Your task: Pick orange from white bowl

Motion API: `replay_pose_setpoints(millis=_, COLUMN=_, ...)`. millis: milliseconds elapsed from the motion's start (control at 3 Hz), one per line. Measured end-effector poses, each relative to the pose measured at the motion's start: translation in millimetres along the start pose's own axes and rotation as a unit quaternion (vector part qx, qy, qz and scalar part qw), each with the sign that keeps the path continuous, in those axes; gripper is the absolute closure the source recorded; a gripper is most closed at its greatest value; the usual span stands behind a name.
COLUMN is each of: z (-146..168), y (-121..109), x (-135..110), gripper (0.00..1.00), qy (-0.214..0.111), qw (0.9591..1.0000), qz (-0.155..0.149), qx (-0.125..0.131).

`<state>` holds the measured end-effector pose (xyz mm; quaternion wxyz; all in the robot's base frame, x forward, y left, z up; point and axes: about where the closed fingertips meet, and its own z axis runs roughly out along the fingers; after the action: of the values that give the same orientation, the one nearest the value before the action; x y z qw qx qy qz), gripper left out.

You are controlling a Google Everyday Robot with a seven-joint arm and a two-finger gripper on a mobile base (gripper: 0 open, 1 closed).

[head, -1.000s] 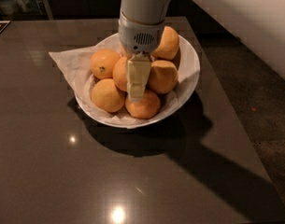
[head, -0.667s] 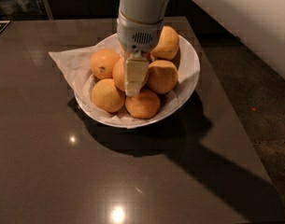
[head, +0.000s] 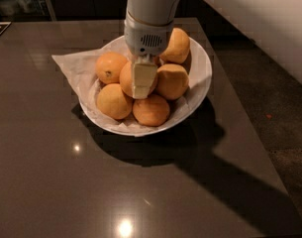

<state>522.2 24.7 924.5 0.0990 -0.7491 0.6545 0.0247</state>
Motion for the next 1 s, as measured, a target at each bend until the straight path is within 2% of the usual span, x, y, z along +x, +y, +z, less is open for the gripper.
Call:
replay_pose_setpoints(millis=333, z=-22, y=4, x=-5, gripper=1.00, qy=-0.037, qw=0.9992, qz=-0.007, qx=0.013)
replay_pose_setpoints(millis=1000, z=-73, y=17, x=-13, gripper=1.00, qy=-0.092, qw=0.9947, qz=-0.015, qx=0.042)
